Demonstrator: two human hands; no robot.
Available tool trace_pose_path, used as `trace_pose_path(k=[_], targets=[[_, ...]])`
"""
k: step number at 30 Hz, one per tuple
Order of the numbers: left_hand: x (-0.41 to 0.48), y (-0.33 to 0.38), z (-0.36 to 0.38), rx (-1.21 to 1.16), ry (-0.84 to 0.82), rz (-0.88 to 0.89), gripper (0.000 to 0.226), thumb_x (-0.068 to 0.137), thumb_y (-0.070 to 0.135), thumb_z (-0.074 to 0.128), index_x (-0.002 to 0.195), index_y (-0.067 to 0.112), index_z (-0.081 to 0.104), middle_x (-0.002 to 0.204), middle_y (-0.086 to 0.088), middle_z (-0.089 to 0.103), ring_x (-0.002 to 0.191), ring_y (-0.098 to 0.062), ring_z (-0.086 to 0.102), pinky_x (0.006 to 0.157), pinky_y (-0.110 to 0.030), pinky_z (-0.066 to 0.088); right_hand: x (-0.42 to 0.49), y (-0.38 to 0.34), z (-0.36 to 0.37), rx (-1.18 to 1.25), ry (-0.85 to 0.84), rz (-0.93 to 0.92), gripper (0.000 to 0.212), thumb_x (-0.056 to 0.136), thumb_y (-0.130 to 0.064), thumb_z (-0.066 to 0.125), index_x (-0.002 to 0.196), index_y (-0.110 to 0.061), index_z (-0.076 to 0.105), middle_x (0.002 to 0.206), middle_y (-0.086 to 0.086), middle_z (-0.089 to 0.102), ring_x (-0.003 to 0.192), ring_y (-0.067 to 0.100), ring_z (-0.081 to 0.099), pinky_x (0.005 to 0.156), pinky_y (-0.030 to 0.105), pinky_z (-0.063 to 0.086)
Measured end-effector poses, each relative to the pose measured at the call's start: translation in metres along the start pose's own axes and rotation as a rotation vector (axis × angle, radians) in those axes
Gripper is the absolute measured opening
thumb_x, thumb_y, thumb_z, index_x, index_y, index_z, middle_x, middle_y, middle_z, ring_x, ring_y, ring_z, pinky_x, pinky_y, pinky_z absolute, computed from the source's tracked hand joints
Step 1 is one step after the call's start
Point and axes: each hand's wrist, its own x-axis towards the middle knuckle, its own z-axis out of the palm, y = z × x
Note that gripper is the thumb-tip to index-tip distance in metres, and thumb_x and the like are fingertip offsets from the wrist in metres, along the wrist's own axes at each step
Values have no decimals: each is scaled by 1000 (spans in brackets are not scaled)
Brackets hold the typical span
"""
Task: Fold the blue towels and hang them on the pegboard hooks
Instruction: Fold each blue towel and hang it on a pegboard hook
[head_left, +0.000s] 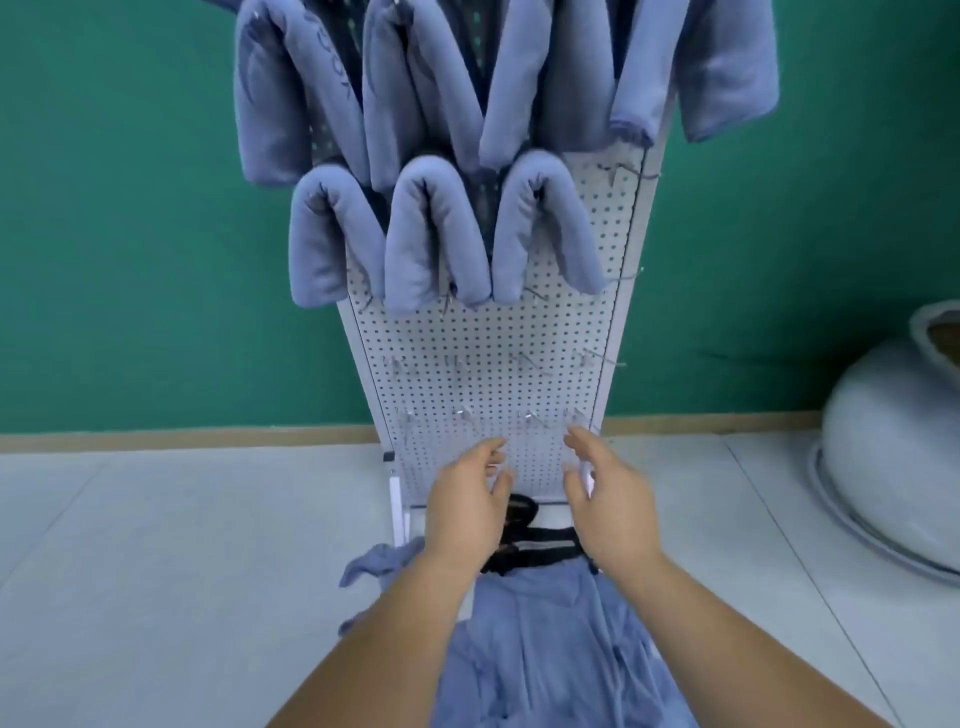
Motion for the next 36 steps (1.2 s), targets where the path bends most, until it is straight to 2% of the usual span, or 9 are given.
trace_pose_path(k=[3, 7, 10, 15, 22, 26, 29, 33, 36], targets=[[-48, -61, 20, 130, -234, -88, 47, 97, 24, 72, 142, 23, 63, 126, 3, 71, 112, -15, 68, 97, -25, 50, -47, 59, 24, -163, -388, 118, 55, 101, -36, 65, 153, -31, 50, 143, -2, 65, 126, 25, 63, 105, 36, 50], [-115, -132, 38, 375, -552, -282, 53, 96, 33, 68, 147, 31, 55, 136, 0, 64, 123, -25, 63, 97, -30, 50, -113, 107, 39, -362, -845, 121, 62, 102, -52, 59, 159, -35, 40, 162, -2, 45, 147, 23, 43, 119, 34, 35], [-158, -152, 46, 387, -684, -329, 49, 98, 36, 67, 145, 33, 55, 149, 3, 56, 131, -23, 57, 105, -30, 47, -157, 126, 45, -435, -1037, 138, 63, 102, -51, 59, 160, -43, 34, 164, 2, 36, 148, 27, 40, 118, 36, 38], [-211, -164, 62, 294, -826, -458, 73, 99, 33, 68, 163, 34, 32, 164, 1, 41, 146, -26, 45, 115, -35, 44, -199, 138, 63, -535, -1257, 144, 68, 98, -54, 63, 159, -46, 35, 170, 5, 16, 152, 36, 29, 122, 43, 35], [-229, -168, 57, 242, -694, -500, 70, 96, 34, 72, 159, 36, 40, 154, 3, 53, 136, -20, 55, 109, -31, 47, -209, 136, 63, -569, -1128, 170, 40, 101, -28, 55, 141, -26, 59, 145, 4, 45, 131, 29, 51, 107, 45, 50], [-222, -157, 58, 214, -596, -449, 72, 97, 39, 70, 160, 35, 36, 159, 5, 48, 144, -21, 47, 116, -38, 44, -198, 126, 58, -262, -838, 219, 25, 96, -13, 66, 102, -34, 77, 108, -17, 64, 102, 7, 65, 91, 23, 54], [-202, -136, 61, 144, -571, -351, 67, 99, 38, 69, 159, 37, 39, 154, 5, 53, 142, -18, 48, 117, -37, 42, -183, 105, 52, -21, -735, 206, 29, 88, -8, 79, 93, -37, 78, 99, -22, 71, 97, -2, 66, 90, 7, 45], [-168, -105, 56, 98, -610, -284, 45, 99, 29, 70, 143, 31, 59, 112, 9, 66, 104, -12, 63, 99, -33, 53, -151, 77, 35, 38, -689, 132, 34, 83, -7, 84, 96, -37, 76, 90, -25, 71, 89, -7, 63, 82, 12, 48], [-139, -87, 41, 133, -561, -224, 19, 88, 32, 82, 103, 27, 73, 73, 12, 60, 73, -13, 62, 75, -31, 53, -119, 63, 16, -108, -711, 84, 38, 81, -15, 85, 102, -41, 68, 89, -15, 64, 81, 5, 61, 80, 25, 53]])
